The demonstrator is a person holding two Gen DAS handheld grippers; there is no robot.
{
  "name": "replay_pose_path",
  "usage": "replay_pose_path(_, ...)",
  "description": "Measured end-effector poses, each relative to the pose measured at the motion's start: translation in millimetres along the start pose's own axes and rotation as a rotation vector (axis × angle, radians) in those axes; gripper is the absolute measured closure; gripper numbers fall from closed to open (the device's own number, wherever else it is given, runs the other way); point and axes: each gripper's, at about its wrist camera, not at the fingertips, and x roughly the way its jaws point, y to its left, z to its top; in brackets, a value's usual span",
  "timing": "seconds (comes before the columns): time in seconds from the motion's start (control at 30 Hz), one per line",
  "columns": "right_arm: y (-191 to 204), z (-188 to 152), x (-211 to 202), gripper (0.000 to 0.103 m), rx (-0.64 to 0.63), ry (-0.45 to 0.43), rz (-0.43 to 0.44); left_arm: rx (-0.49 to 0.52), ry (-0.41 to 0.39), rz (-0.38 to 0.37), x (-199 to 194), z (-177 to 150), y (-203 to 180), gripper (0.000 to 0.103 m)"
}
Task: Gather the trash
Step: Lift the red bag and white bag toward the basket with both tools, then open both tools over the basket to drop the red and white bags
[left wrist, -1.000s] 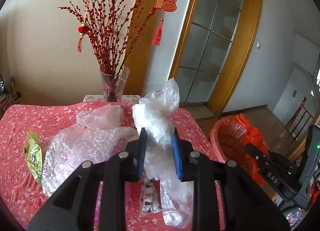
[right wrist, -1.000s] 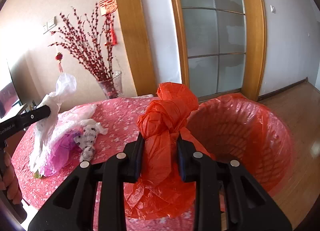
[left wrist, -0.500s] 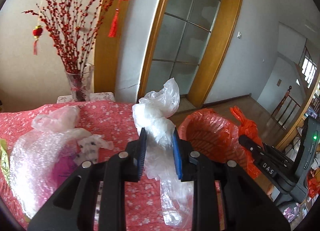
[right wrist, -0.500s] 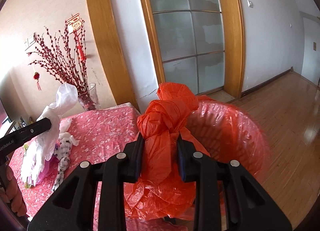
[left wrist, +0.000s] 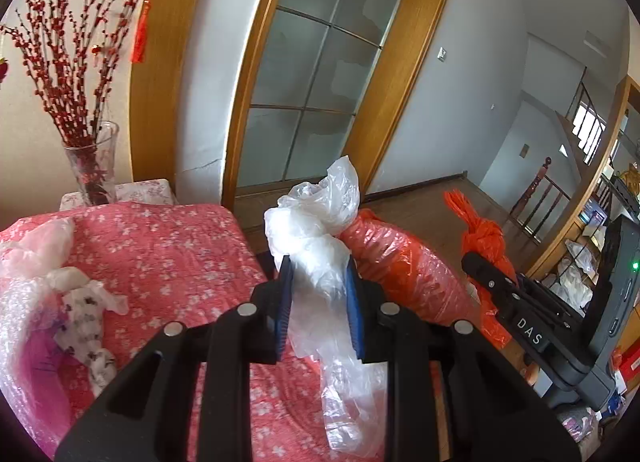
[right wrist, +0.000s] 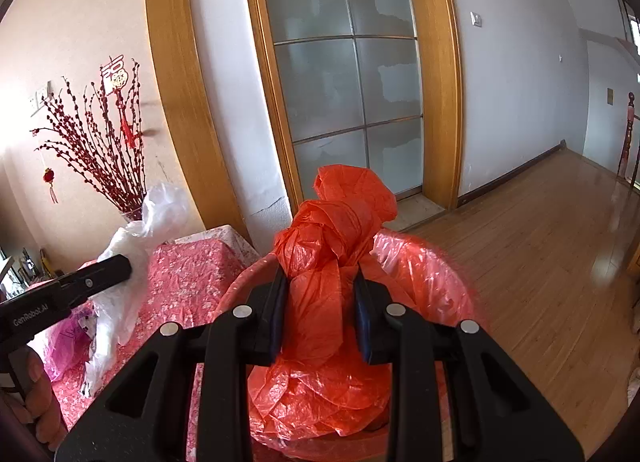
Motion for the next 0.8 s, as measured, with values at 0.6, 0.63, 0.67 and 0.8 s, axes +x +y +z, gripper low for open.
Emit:
replay_pose_path(0.6,-24.9,14.2,12.9,0.073,0.029,-0.01,-0.019,0.028,0.065,-0.074,57.4,7.2,-27.0,0.075)
replay_pose_path(0.63,-26.0,14.9,14.7,0.072,0.029,-0.008,-0.022,0.026,0.073,-0.075,60.9,6.9,-27.9,0.073)
replay_pose_path(0.67,-27.1,14.9,14.9,0.066,0.033,-0.009,-0.019,0.024,0.079,-0.072,63.7,6.2,-27.9,0.07)
replay_pose_path(0.8,-31.5,13.5,15.4,0.054,0.052,-0.01,-0.031,0.017,0.101,-0.058,70.3,2.2,-25.9,0.06)
